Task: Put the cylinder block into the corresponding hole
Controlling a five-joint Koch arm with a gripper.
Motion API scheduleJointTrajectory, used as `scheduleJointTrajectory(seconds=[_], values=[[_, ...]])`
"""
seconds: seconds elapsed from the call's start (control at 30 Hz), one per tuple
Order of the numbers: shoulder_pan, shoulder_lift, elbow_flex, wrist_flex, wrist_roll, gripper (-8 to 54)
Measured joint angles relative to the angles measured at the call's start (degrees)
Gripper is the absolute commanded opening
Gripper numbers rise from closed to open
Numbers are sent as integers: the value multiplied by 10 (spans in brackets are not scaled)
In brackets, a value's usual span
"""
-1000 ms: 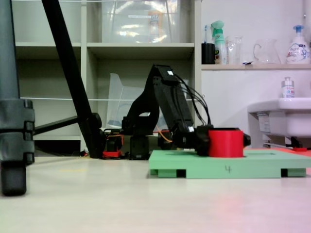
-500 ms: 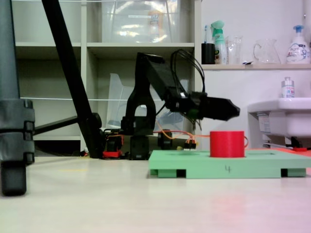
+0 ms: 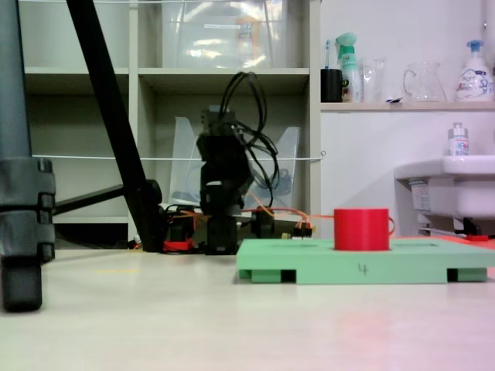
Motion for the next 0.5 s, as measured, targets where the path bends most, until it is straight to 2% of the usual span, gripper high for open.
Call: scheduleJointTrajectory(seconds=[0.17,0.3,0.33,0.4,0.5], values=[[56,0,91,-30,-115,464],[58,0,212,-95,-180,339],[58,0,242,-141,-202,330],[65,0,246,-210,-258,331],[76,0,246,-173,-280,347]])
